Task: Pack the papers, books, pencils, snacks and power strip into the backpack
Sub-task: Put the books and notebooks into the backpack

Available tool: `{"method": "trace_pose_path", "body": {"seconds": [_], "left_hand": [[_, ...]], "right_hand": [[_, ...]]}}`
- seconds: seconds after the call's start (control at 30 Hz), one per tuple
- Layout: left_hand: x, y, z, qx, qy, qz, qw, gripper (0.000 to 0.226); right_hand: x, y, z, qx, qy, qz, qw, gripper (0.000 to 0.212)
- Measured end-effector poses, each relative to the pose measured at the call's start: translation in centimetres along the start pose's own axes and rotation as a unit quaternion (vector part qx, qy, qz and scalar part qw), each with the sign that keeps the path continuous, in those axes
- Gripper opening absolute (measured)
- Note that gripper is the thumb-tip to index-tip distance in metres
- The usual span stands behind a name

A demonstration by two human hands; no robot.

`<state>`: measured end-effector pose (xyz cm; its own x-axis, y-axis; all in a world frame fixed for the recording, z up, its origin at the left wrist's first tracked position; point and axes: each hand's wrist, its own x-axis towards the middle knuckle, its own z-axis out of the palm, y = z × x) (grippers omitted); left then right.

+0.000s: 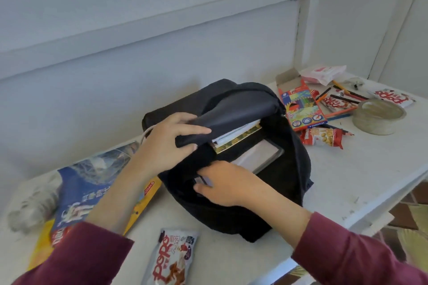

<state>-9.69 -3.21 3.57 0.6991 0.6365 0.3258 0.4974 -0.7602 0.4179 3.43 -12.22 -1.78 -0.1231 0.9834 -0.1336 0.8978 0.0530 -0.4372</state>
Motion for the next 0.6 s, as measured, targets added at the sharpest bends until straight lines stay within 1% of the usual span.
{"method": "trace_pose_path", "body": {"seconds": [0.07,0.1,0.13,0.2,0.27,0.33,0.4,0.43,0.5,0.6], "left_hand": [[-2.5,-1.2,-0.3,-0.007,0.067,-0.03,0.997,0.044],[-3.9,-1.9,-0.6,-0.002,0.098,-0.049,0.994,0.043],[-5.3,-2.7,-0.9,0.007,0.124,-0.07,0.99,0.042],[-8.1,-4.2,-1.7,0.033,0.162,-0.11,0.98,0.036],[-10.7,-5.8,-2.5,0.049,0.183,-0.165,0.968,0.027],[-12.9,-8.0,-3.4,0.045,0.18,-0.232,0.955,0.022],[-14.5,-10.7,-4.3,0.06,0.164,-0.289,0.941,0.022],[-15.0,-11.9,-4.8,0.073,0.153,-0.313,0.934,0.023],[-15.5,-13.9,-5.6,0.103,0.13,-0.342,0.925,0.025],[-15.0,-15.8,-6.7,0.13,0.111,-0.34,0.925,0.028]], "right_hand": [[-0.6,-1.9,0.4,-0.05,0.098,-0.051,0.993,0.035],[-0.8,-2.8,0.5,-0.052,0.139,-0.073,0.986,0.032],[-0.7,-3.6,0.7,-0.031,0.157,-0.085,0.984,0.029],[-0.3,-5.0,0.9,0.042,0.144,-0.1,0.984,0.026],[0.8,-6.3,1.2,0.087,0.117,-0.117,0.982,0.024],[2.3,-7.6,1.2,0.104,0.104,-0.144,0.978,0.02],[4.1,-9.2,1.0,0.13,0.088,-0.17,0.973,0.021],[5.3,-9.9,0.8,0.13,0.083,-0.183,0.971,0.021],[8.1,-11.1,0.6,0.089,0.088,-0.205,0.971,0.02],[12.6,-11.6,0.8,-0.01,0.08,-0.208,0.975,0.023]]}}
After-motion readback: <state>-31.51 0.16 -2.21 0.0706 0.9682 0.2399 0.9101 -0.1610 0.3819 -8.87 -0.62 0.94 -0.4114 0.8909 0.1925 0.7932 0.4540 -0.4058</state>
